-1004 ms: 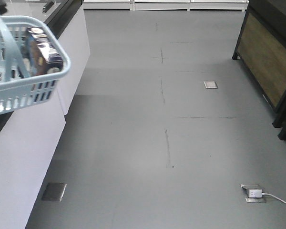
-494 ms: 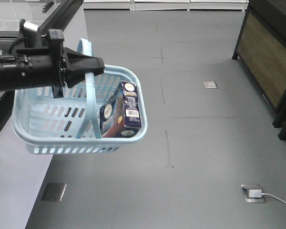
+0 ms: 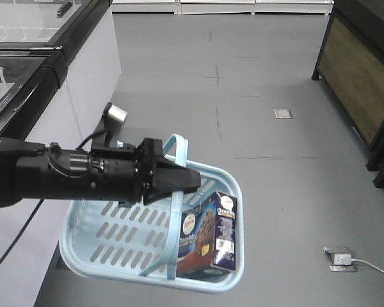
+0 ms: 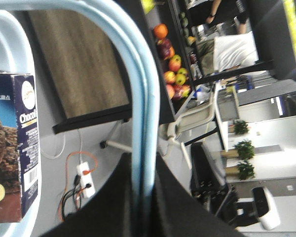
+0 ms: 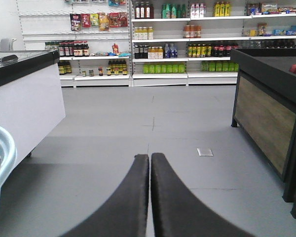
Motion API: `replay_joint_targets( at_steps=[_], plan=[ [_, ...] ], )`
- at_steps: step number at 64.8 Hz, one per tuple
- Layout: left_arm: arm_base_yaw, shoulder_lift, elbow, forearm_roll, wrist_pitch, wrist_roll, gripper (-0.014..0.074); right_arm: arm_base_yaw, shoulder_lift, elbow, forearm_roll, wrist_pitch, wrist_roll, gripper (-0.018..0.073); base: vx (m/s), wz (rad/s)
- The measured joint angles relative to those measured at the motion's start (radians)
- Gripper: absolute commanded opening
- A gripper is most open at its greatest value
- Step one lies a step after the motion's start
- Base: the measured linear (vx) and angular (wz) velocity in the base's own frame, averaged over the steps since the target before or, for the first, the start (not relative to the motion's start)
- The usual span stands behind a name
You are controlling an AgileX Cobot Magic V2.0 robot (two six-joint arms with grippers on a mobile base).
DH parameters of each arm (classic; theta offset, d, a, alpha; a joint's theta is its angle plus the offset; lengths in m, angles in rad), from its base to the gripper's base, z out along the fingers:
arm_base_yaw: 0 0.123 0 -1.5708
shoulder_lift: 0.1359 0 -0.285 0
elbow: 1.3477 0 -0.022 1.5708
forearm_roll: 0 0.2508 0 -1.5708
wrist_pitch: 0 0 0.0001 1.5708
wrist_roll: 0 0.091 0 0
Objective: Left arm holds basket, right arm returns cookies
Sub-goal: 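Swing the held basket in front of the robot with the left arm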
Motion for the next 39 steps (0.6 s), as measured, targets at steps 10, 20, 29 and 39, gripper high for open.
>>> replay_joint_targets(
  at_steps=[10,20,29,39],
  plan=[
    [-0.069,-0.003,0.042,-0.004,-0.066,0.007,-0.0007,0.0,0.0,0.0,0.0,0.0,0.0,-0.0008,0.0,0.0],
    [-0.121,-0.003,0.045,-0.012,-0.099,0.015,-0.0007,0.0,0.0,0.0,0.0,0.0,0.0,-0.0008,0.0,0.0],
    [-0.141,-0.003,0.045,-0.017,-0.115,0.017,-0.0007,0.0,0.0,0.0,0.0,0.0,0.0,-0.0008,0.0,0.0],
    [-0.141,-0.003,0.045,-0.019,-0.131,0.017,-0.0007,0.0,0.0,0.0,0.0,0.0,0.0,-0.0008,0.0,0.0]
  ],
)
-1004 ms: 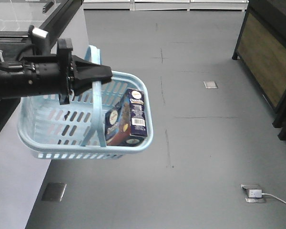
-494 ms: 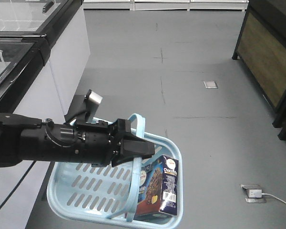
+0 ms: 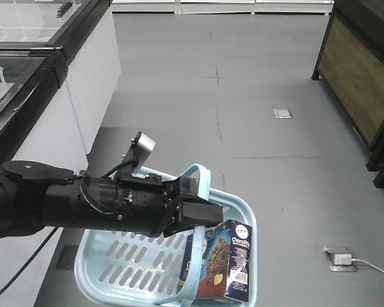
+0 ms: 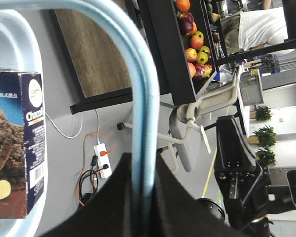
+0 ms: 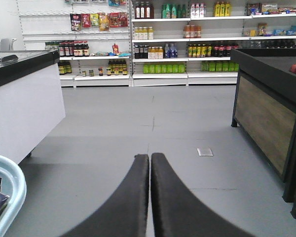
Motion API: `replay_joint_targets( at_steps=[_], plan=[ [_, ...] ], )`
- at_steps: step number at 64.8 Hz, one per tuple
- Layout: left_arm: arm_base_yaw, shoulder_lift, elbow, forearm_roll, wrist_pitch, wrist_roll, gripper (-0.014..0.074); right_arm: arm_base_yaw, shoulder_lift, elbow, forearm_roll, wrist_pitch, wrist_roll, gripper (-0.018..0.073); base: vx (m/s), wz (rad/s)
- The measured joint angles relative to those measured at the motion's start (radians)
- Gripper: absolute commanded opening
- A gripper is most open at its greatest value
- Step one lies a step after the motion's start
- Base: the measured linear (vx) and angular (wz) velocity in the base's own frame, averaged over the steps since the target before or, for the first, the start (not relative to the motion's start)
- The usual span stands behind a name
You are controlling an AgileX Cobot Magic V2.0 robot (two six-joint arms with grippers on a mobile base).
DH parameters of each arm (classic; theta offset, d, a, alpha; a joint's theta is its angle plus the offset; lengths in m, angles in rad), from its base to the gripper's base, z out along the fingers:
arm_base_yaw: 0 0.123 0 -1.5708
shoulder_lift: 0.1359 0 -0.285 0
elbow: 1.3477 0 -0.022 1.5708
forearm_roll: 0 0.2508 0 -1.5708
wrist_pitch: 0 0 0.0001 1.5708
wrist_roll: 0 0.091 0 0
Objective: Left arm holds basket, right arm returns cookies
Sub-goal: 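Swing the held basket in front of the robot with the left arm, then hold the basket with the left gripper while driving toward the drink shelves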
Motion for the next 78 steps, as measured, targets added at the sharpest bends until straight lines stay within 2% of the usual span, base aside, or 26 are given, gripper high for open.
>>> replay_joint_targets(
  at_steps=[18,78],
  plan=[
    [0.0,0.0,0.0,0.01,-0.052,0.001,-0.0007,0.0,0.0,0.0,0.0,0.0,0.0,-0.0008,0.0,0.0],
    [0.0,0.0,0.0,0.012,-0.053,0.001,-0.0007,0.0,0.0,0.0,0.0,0.0,0.0,-0.0008,0.0,0.0]
  ],
)
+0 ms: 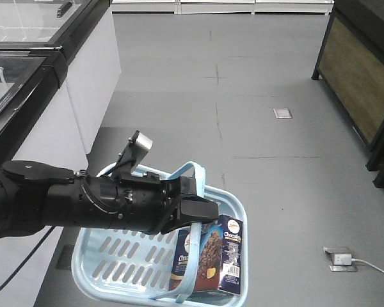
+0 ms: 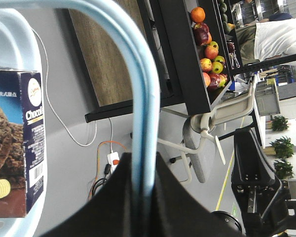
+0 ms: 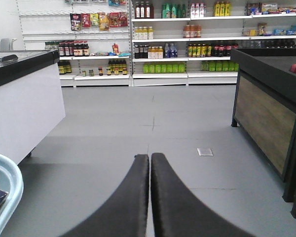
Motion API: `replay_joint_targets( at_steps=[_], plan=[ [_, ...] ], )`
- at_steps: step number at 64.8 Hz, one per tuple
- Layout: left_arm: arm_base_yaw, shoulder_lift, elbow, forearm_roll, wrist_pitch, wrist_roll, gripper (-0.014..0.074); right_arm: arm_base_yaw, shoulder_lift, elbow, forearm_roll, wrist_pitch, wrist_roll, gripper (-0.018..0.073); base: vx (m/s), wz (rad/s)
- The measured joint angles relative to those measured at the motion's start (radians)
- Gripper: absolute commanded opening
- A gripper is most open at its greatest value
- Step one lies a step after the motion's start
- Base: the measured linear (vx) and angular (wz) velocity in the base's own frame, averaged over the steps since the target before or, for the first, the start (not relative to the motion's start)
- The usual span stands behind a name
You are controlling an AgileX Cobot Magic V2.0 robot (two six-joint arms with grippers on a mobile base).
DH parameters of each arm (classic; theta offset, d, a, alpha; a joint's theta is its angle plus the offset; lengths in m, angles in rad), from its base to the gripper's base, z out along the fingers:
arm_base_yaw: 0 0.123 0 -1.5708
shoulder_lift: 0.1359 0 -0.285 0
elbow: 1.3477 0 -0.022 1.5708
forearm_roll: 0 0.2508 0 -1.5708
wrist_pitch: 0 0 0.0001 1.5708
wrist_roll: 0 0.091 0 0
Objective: Left arm holds basket, right arm returns cookies
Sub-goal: 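Hold the basket with the left gripper while driving toward the drink shelves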
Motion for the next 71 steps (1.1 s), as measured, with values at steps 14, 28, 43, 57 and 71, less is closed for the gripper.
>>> replay_joint_targets(
  at_steps=[14,28,43,57,71],
  plan=[
    [0.0,0.0,0.0,0.0,0.0,0.0,-0.0007,0.0,0.0,0.0,0.0,0.0,0.0,-0.0008,0.0,0.0],
    [0.0,0.0,0.0,0.001,0.0,0.0,-0.0007,0.0,0.0,0.0,0.0,0.0,0.0,-0.0008,0.01,-0.02],
    [0.0,0.0,0.0,0.001,0.0,0.0,-0.0007,0.0,0.0,0.0,0.0,0.0,0.0,-0.0008,0.07,-0.03],
    [0.0,0.0,0.0,0.002,0.0,0.0,-0.0007,0.0,0.0,0.0,0.0,0.0,0.0,-0.0008,0.17,-0.02],
    [0.0,0.0,0.0,0.002,0.0,0.001,-0.0007,0.0,0.0,0.0,0.0,0.0,0.0,-0.0008,0.22,0.04]
  ],
)
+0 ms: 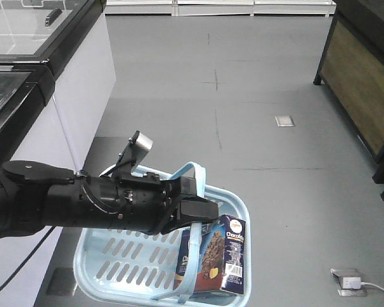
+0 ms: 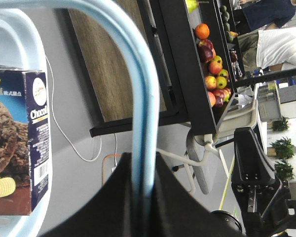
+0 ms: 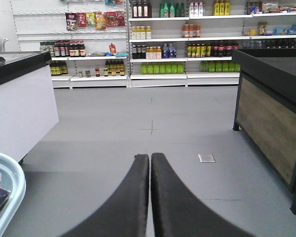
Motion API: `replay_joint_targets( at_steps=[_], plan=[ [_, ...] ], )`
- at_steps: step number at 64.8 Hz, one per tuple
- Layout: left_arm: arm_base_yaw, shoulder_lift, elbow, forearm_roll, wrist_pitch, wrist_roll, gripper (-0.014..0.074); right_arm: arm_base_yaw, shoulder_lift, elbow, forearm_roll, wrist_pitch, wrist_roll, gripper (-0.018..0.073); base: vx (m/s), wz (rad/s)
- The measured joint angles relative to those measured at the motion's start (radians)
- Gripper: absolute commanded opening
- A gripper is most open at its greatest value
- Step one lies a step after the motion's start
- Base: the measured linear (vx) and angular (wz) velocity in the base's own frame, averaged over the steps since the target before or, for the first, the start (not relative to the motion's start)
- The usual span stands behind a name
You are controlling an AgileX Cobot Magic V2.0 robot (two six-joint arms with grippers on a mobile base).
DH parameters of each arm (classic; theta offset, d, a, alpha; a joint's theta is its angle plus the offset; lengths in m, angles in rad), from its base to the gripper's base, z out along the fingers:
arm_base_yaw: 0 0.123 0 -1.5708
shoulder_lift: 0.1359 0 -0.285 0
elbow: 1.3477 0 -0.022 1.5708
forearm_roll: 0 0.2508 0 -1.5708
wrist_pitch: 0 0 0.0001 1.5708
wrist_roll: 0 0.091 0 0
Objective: Left arm holds basket, right arm returns cookies
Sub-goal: 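Hold the basket with the left gripper while driving toward the drink shelves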
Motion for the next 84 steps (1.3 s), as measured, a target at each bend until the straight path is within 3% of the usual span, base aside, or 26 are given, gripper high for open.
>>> replay_joint_targets(
  at_steps=[84],
  plan=[
    [0.0,0.0,0.0,0.001,-0.008,0.0,-0.0007,0.0,0.0,0.0,0.0,0.0,0.0,-0.0008,0.25,-0.07]
  ],
)
